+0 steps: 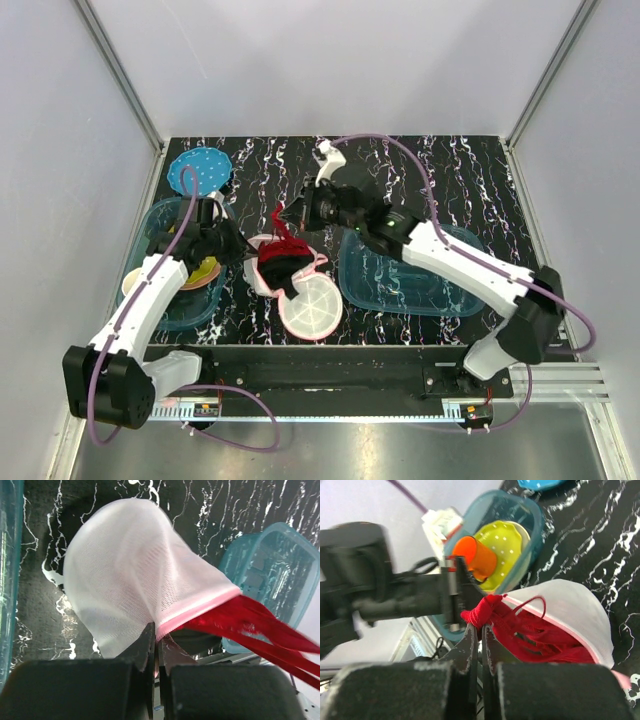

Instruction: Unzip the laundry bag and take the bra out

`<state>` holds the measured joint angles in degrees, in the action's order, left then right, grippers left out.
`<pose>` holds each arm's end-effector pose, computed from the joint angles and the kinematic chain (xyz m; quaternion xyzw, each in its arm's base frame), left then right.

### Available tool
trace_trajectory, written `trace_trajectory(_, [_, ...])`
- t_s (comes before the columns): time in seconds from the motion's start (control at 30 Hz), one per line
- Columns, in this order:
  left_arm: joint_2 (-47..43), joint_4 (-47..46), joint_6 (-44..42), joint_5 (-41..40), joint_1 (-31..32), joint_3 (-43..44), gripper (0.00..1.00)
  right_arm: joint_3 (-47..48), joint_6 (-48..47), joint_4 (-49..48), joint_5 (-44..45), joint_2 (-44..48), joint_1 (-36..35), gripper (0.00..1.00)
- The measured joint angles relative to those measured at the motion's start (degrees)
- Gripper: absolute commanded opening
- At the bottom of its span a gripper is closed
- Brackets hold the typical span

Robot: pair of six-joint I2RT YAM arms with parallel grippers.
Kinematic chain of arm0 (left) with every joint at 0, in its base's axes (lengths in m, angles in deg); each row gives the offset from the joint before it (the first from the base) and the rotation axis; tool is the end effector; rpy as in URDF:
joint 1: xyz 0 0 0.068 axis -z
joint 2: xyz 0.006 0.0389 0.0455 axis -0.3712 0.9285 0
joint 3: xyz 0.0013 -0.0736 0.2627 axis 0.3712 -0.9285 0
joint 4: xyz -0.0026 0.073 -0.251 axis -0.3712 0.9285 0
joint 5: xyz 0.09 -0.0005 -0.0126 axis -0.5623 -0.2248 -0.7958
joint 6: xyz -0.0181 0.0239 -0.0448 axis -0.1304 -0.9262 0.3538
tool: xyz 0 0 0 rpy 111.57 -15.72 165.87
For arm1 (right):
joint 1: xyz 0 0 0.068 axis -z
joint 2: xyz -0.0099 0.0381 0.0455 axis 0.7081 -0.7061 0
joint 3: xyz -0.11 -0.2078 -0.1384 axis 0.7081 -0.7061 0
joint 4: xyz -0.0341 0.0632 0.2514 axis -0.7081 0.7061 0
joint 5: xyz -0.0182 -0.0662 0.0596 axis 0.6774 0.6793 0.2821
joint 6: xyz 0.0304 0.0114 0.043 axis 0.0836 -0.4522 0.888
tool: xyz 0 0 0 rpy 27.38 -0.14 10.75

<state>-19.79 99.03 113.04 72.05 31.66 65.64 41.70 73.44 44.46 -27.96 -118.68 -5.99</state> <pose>0.2215 -0.0497 0.2728 -0.1752 0.9157 -0.2673 0.2435 0.2246 0.2836 0.3852 -0.1347 0.7817 0.4469 0.4136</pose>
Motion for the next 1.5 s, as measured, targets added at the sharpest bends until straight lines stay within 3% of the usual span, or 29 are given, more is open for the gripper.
trace_trajectory(0.3, [-0.87, 0.42, 2.99, 1.27, 0.11, -0.7, 0.0, -2.23, 0.59, 2.6, -0.42, -9.64, 0.0, 0.01])
trace_trajectory(0.33, [-0.52, 0.28, 3.15, 1.42, 0.11, -0.81, 0.0, -2.23, 0.46, 3.54, -0.42, -9.64, 0.0, 0.05])
trace_trajectory(0.37, [-0.22, 0.28, 3.26, 1.53, 0.11, -0.83, 0.0, -1.81, 0.13, 4.52, -0.44, -9.64, 0.0, 0.21])
trace_trajectory(0.43, [0.35, 0.09, 3.52, 1.77, 0.11, -0.83, 0.0, -0.7, -0.28, 6.67, -0.44, -9.94, 0.0, 0.29])
trace_trajectory(0.57, [0.59, -0.66, 3.78, 1.99, 0.11, -0.83, 0.0, 2.03, -1.95, 11.3, 0.04, -10.73, 0.0, 0.67])
trace_trajectory(0.67, [0.59, -1.66, 3.98, 1.97, 0.11, -1.38, 0.0, 0.22, -1.73, 12.59, 2.01, -8.31, 0.0, 0.75])
trace_trajectory(0.77, [0.63, -2.05, 4.13, 2.01, 0.09, -2.12, 0.0, -4.33, -1.42, 13.4, 5.07, -2.62, 0.02, 0.74])
trace_trajectory(0.83, [0.92, -2.21, 4.15, 2.1, 0.09, -2.19, 0.0, -7.3, -0.9, 13.33, 6.69, 1.18, 0.02, 0.67])
trace_trajectory(0.97, [0.94, -2.29, 4.15, 2.14, 0.09, -2.21, 0.0, -12.7, 0.96, 12.04, 7.37, 4.63, -0.09, 0.68])
trace_trajectory(1.1, [0.94, -2.29, 4.15, 2.14, 0.09, -2.21, 0.0, -13.94, 2.14, 12.37, 7.65, 0.07, -1.68, 0.7])
trace_trajectory(1.27, [0.94, -2.29, 4.15, 2.14, 0.09, -2.21, 0.0, -13.62, 2.82, 11.61, 6.58, -8.33, -4.74, 0.81])
trace_trajectory(1.5, [0.76, -2.27, 4.13, 2.1, 0.09, -2.38, 0.0, -11.5, 2.99, 10.95, 6.4, -14.58, -5.03, 0.72])
